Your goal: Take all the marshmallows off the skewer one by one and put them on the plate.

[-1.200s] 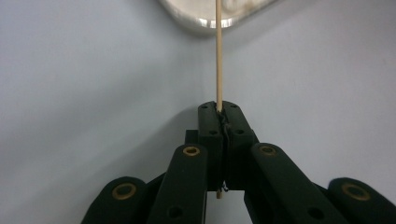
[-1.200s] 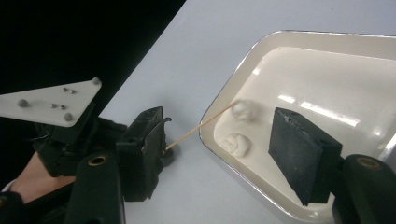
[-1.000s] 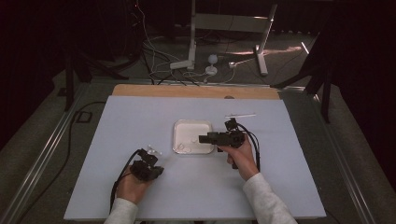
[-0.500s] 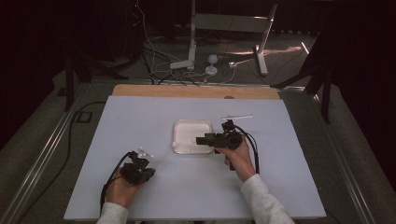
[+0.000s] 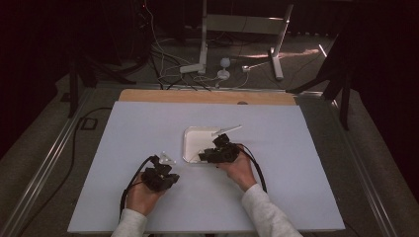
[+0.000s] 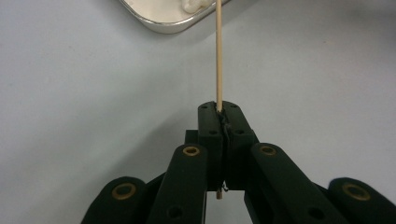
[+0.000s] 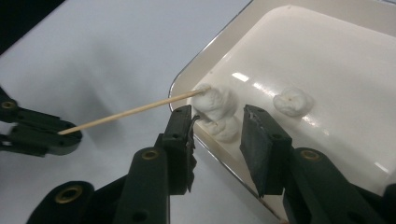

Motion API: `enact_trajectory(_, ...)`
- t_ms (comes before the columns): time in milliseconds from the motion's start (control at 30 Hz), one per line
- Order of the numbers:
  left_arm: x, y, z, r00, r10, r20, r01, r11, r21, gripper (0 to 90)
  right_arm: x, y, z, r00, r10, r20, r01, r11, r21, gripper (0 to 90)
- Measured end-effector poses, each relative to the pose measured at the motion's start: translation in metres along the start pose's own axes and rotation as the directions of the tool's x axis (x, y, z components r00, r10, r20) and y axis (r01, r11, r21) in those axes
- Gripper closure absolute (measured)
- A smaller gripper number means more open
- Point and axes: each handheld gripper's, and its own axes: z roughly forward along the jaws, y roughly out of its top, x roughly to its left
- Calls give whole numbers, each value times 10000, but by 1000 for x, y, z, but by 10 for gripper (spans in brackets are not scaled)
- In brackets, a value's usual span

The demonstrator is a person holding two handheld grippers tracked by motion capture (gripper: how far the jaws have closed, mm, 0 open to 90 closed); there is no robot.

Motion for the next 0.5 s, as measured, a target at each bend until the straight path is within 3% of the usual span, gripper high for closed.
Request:
enact_trajectory(100, 0, -1, 0, 10000, -19, 51, 19, 10000, 62, 891, 1, 2, 2, 9992, 161, -367, -168, 9997, -176, 676)
enact_trajectory(167, 0, -3, 0, 9999, -1, 117, 0, 9999, 103, 891, 0, 4, 3, 9989, 371, -270, -376, 9991, -178, 718)
enact_trajectory(233, 0, -5, -1, 9999, 7, 140, -9, 9999, 127, 891, -5, 5, 3, 9968, 793, -119, -796, 9964, -302, 742)
enact_trajectory(300, 1, -7, -2, 10000, -42, 63, 42, 10000, 78, 891, -11, 5, 2, 9920, 1238, -258, -1248, 9913, -408, 738)
enact_trajectory(333, 3, -7, -3, 9999, -111, 33, 111, 9999, 29, 891, -12, 5, 1, 9923, 1215, -255, -1223, 9919, -336, 720)
enact_trajectory(400, 6, -5, -4, 9996, -287, -73, 285, 9994, -194, 891, -12, 6, 0, 9940, 1065, -231, -1068, 9942, -103, 581)
enact_trajectory(500, 9, 1, -6, 9984, -544, -155, 533, 9965, -642, 890, -12, 6, -2, 9955, 835, -451, -832, 9965, 82, 451)
